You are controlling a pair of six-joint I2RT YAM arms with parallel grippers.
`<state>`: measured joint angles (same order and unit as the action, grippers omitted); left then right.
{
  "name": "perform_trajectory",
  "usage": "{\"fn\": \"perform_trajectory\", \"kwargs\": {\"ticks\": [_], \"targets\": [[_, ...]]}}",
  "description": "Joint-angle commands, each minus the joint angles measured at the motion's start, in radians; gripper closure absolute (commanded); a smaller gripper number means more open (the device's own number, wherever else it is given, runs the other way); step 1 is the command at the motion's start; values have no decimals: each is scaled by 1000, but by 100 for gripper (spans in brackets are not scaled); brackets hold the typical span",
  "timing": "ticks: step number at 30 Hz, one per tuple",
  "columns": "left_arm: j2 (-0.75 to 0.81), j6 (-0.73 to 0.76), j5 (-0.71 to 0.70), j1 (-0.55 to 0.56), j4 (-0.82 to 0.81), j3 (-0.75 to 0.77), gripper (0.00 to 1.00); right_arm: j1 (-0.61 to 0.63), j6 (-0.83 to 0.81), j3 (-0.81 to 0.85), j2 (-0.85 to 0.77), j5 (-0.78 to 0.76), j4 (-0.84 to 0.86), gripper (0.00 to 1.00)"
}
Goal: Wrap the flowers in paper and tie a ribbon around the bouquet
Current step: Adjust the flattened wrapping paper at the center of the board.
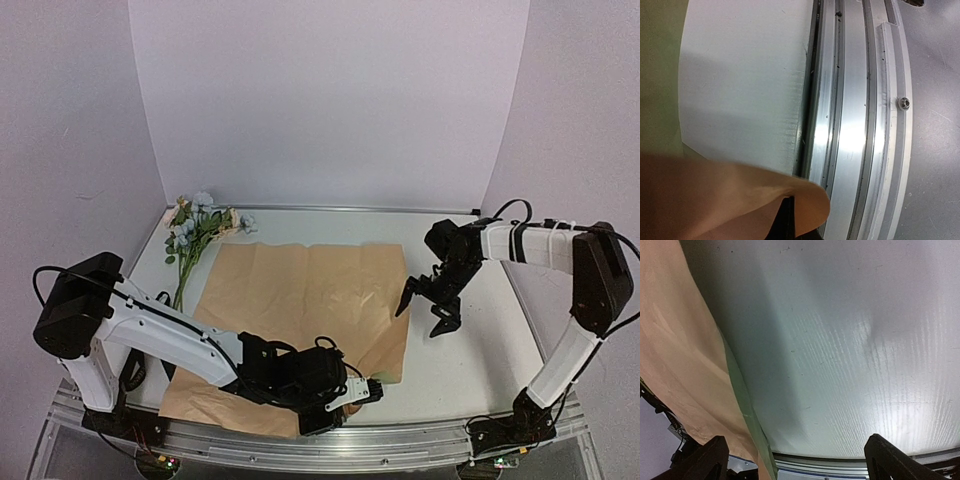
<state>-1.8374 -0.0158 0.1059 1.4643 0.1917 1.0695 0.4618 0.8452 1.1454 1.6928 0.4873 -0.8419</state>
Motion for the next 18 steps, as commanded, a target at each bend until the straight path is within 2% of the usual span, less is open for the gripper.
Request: {"fn": "perform_trajectory", "kwargs": {"ticks": [1,5,8,10,12,18], "targets": [[50,10,-15,-2,-3,-29,100,18,96,11,41,34,128,17],[70,6,-38,-1,-13,-52,100,32,120,-17,46,30,169,45],[92,4,-67,-2,-20,-75,100,32,126,-54,33,10,177,78],[107,5,-87,-2,-22,-90,100,33,132,-72,26,-1,189,94],[117,7,-95,-2,-20,-99,100,33,140,-90,19,-17,202,100],[116,13,-159,-5,-10,-101,100,33,146,-170,-53,-124,235,100]]}}
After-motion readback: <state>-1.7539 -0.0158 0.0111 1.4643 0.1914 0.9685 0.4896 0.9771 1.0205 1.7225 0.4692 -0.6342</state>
